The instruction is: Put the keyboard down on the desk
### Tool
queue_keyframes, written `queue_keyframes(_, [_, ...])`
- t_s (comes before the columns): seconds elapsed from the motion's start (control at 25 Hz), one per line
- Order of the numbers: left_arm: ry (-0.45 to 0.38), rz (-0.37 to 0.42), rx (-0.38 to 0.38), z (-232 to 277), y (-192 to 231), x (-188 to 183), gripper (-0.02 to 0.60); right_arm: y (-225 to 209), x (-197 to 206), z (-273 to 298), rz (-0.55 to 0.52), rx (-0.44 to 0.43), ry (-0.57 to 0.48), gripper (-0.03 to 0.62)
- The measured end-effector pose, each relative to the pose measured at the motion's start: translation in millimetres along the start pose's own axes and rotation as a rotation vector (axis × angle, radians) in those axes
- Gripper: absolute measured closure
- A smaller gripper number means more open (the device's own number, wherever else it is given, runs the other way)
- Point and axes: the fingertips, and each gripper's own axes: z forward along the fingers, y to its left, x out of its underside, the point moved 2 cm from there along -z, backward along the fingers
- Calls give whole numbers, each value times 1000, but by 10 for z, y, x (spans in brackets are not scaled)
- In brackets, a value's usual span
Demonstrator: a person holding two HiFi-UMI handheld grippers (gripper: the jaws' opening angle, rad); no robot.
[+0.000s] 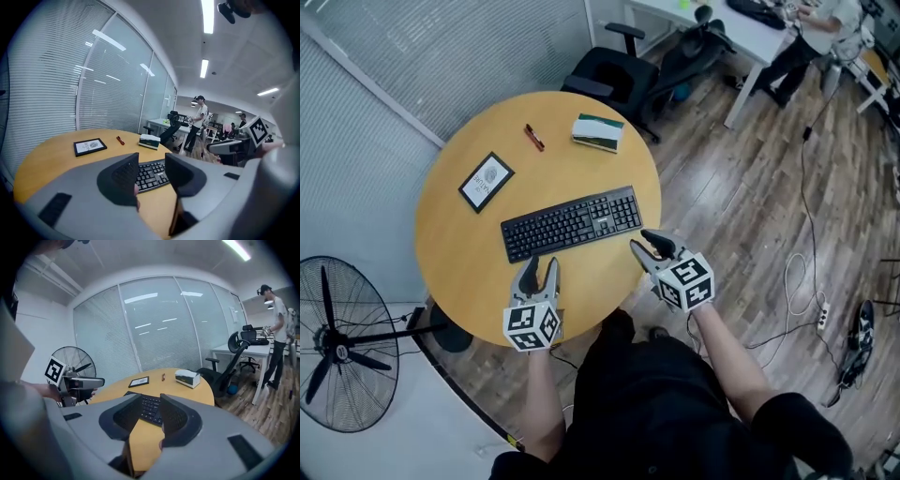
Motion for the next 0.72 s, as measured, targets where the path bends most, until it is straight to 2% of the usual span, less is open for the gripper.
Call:
queue_keyframes(0.36, [-101,22,-20,-512,-791,-196,454,221,-189,-668,-61,-75,-95,517])
queue_keyframes(0.72, [-194,17,-77,-1148,-1330,-279,515,539,-297,-1188,-79,-191,-146,552])
